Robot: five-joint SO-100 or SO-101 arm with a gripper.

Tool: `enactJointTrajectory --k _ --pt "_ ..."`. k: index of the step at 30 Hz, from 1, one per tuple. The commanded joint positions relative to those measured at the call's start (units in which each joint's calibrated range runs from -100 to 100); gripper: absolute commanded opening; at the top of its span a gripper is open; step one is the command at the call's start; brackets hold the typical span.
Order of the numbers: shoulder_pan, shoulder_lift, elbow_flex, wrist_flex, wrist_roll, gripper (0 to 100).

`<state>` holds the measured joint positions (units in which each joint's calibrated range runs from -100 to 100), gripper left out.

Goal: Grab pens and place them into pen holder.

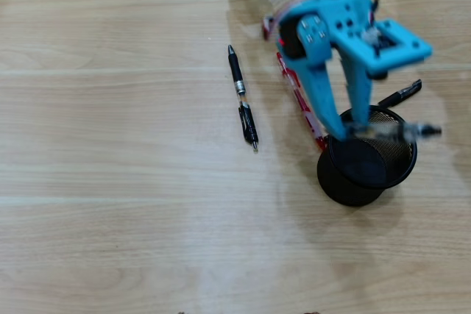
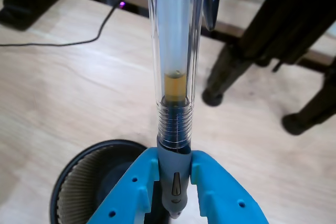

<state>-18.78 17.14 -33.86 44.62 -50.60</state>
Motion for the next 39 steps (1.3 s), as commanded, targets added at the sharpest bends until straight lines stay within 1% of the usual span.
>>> enactJointTrajectory --k 1,5,6,8,12,14,17,19,22,26,27,28,29,31,33,34,36,37,38,39 --pt "-3.96 -0.32 8.83 -7.87 -4.65 2" --pt "-6.05 -0.32 21.42 -18.36 -5.91 2" --pt "-6.86 -0.66 28.66 -24.55 -7.06 2" --pt "-7.51 -0.74 35.90 -30.31 -8.26 2" --pt "-7.99 -0.74 46.59 -40.53 -8.31 2" --pt "-7.91 -0.82 49.21 -45.18 -8.21 6" --pt "-7.83 -0.82 51.02 -51.79 -6.90 19" --pt "-7.67 -0.91 50.75 -55.66 -5.18 25" --pt "-7.59 -2.26 49.30 -59.36 -4.18 25" --pt "-7.18 -6.49 49.12 -59.10 -3.92 25" --pt "-7.02 -7.76 49.21 -58.76 -3.03 25" --pt "-6.30 -11.14 48.21 -54.63 0.26 26" --pt "-5.89 -13.08 46.68 -50.59 1.99 26" --pt "-5.01 -17.48 42.24 -36.49 5.02 26" --pt "-2.51 -21.03 35.36 -14.32 7.63 26" --pt "-1.14 -22.30 31.74 -0.40 8.21 26" --pt "3.54 -22.63 26.12 25.90 8.15 26" --pt "5.72 -21.87 24.86 36.22 7.89 25" --pt "9.27 -20.35 25.49 43.01 8.57 25" --pt "10.56 -18.91 25.85 43.26 9.04 25"
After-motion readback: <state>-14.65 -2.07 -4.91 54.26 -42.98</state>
